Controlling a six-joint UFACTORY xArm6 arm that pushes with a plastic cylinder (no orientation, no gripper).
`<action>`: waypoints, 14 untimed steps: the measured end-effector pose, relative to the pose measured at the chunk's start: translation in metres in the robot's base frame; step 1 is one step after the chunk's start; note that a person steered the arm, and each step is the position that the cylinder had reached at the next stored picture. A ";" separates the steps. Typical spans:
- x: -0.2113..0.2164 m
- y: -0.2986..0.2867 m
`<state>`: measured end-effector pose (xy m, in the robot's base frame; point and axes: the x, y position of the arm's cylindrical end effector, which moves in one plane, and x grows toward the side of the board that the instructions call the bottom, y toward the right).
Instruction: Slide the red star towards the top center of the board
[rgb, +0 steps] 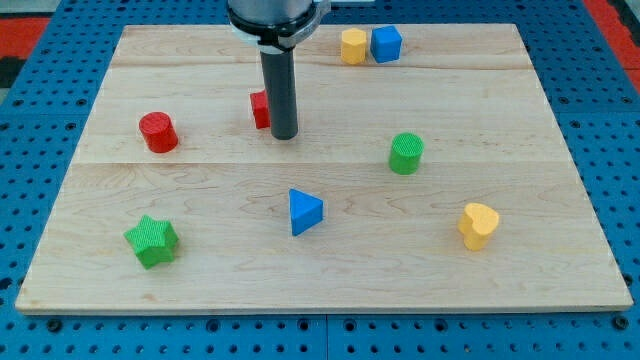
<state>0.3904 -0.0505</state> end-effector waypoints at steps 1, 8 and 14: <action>-0.008 -0.038; -0.060 0.010; -0.103 -0.055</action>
<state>0.2878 -0.1058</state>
